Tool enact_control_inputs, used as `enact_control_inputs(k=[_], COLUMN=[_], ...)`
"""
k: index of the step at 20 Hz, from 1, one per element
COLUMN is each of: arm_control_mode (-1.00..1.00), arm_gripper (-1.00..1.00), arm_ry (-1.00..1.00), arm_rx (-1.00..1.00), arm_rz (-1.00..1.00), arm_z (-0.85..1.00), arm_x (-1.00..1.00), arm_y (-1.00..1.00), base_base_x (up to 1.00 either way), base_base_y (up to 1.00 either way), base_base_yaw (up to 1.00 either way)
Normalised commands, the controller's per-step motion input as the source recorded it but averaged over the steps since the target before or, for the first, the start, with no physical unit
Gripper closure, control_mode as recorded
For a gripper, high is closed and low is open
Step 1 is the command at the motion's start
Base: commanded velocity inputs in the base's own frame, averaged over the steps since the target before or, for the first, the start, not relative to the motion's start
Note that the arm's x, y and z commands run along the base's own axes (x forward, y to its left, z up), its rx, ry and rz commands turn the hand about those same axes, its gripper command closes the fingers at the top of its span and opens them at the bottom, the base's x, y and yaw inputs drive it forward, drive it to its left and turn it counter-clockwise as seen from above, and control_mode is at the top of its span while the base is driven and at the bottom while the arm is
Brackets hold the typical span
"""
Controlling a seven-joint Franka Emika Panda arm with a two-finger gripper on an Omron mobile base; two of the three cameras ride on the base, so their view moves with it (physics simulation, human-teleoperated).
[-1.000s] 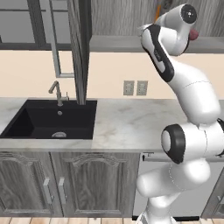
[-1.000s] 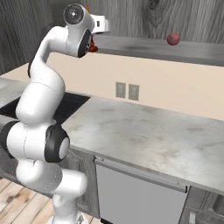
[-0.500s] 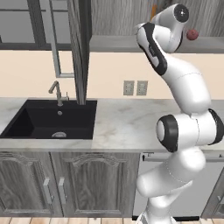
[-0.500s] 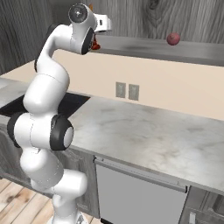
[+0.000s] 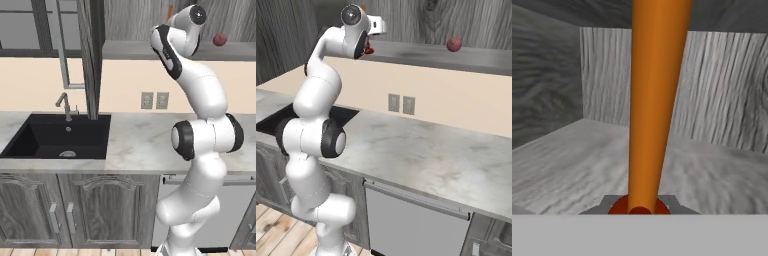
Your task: Pick the jar and candle from the dining table and place them in the open cabinet. Close the cabinet after placing the objects.
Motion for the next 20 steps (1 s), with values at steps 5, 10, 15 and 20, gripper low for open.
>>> enact_control_inputs(k=[5,10,15,20], arm_control_mode=[-1.0,-1.0,-1.0,-1.0], arm_gripper=[1.0,1.0,1.0,1.0], arm_ry=[0.0,0.0,0.0,0.0], arm_rx=[-0.01,-0.02,0.0,0.0], arm_rz=[0.0,0.0,0.0,0.0], arm_z=[-0.08,-0.35,-0.26,-0.03], arm_x=[0.24,0.14,0.16,0.31], arm_y=[0.0,0.0,0.0,0.0], base_base_x=[0.0,0.0,0.0,0.0], base_base_y=[0.0,0.0,0.0,0.0], base_base_yaw=[0.0,0.0,0.0,0.0])
